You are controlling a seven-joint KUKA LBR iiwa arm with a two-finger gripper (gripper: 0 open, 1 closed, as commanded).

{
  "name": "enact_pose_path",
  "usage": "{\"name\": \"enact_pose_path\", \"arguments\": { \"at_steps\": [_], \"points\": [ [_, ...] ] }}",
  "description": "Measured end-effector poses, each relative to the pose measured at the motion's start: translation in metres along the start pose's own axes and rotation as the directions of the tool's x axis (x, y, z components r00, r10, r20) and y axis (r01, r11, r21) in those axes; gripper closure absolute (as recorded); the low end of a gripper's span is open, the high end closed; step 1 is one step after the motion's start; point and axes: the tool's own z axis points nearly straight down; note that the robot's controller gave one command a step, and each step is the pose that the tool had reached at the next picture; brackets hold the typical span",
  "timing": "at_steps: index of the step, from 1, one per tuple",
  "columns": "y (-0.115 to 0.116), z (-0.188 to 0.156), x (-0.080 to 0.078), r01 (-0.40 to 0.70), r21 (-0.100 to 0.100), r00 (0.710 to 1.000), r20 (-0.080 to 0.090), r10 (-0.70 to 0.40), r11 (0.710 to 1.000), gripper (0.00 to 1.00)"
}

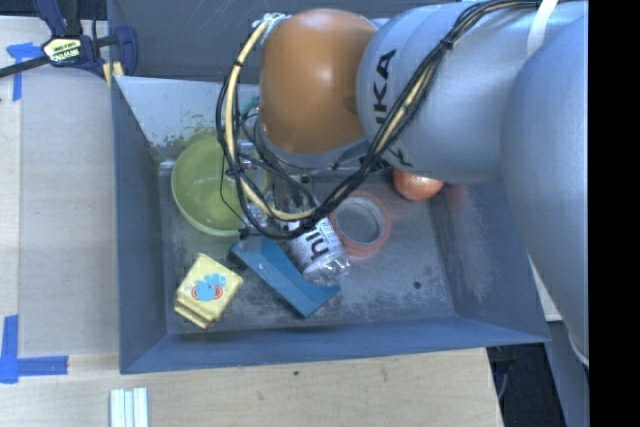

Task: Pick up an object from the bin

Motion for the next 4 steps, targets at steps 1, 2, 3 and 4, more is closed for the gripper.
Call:
{"name": "enact_pose_path", "arguments": {
  "at_steps": [1,2,3,4],
  "points": [
    [0.001,-0.014,0.011,0.017,0.002,1.0,-0.006,-0.017,1.0,0.0],
    [-0.003,0.038,-0.006,-0.163,0.001,0.987,-0.002,0.163,0.987,0.0],
    [0.009,0.034,-0.002,-0.03,0.001,1.0,-0.003,0.03,1.0,0.0],
    [-0.004,0.058,-0.015,-0.109,0.004,0.994,-0.006,0.109,0.994,0.0]
  ]
}}
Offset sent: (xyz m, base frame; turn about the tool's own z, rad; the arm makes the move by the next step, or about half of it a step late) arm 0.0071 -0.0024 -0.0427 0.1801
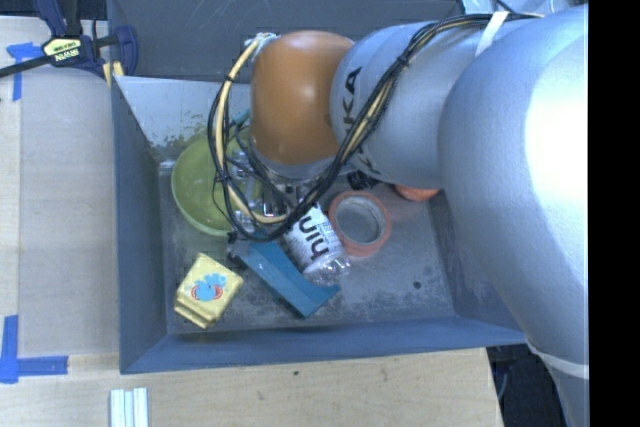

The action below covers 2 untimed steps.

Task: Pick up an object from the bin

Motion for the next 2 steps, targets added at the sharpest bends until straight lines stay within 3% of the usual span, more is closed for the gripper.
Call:
{"name": "enact_pose_path", "arguments": {
  "at_steps": [1,2],
  "points": [
    [0.0,-0.008,0.007,0.021,0.0,1.0,-0.001,-0.021,1.0,0.0],
    [-0.024,-0.055,0.009,-0.085,-0.002,0.996,0.005,0.085,0.996,0.0]
  ]
}}
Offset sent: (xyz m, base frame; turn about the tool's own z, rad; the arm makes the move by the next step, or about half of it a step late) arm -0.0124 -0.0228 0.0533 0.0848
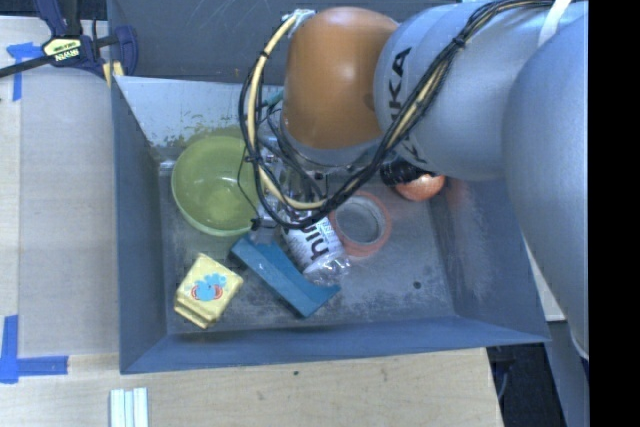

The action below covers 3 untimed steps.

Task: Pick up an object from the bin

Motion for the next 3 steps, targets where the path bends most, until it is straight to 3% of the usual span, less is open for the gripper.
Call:
{"name": "enact_pose_path", "arguments": {
  "at_steps": [1,2,3],
  "points": [
    [-0.003,0.063,-0.006,0.256,0.0,0.967,-0.007,-0.256,0.967,0.0],
    [-0.012,0.066,-0.007,-0.132,0.001,0.991,-0.005,0.132,0.991,0.0],
    [0.001,0.092,-0.002,0.2,-0.004,0.98,-0.002,-0.2,0.98,0.0]
  ]
}}
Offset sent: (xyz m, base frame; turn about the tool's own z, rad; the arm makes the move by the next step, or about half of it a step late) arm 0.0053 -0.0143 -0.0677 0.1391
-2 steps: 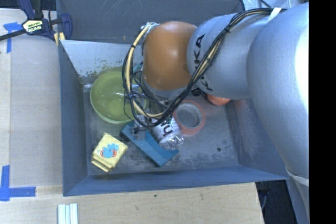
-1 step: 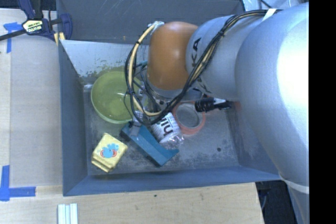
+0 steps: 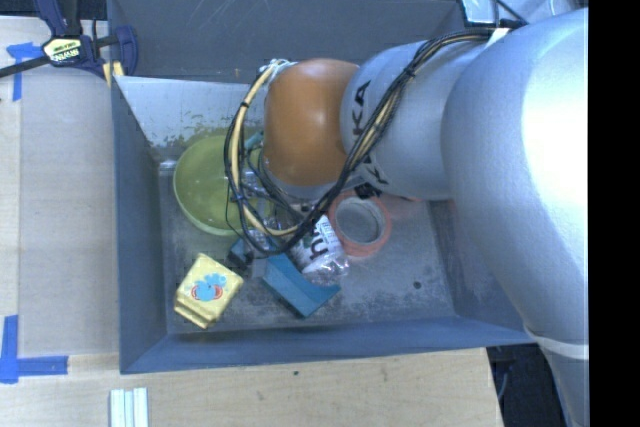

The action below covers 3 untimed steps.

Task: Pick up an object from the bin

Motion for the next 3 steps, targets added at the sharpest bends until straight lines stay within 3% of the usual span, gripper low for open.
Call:
{"name": "enact_pose_path", "arguments": {
  "at_steps": [1,2,3],
  "points": [
    [-0.018,0.002,-0.011,-0.108,-0.001,0.994,-0.005,0.108,0.994,0.0],
    [0.005,-0.079,-0.016,-0.015,-0.001,1.0,-0.002,0.015,1.0,0.0],
    [-0.002,-0.07,-0.018,-0.031,-0.008,0.999,0.018,0.031,0.999,0.0]
  ]
}}
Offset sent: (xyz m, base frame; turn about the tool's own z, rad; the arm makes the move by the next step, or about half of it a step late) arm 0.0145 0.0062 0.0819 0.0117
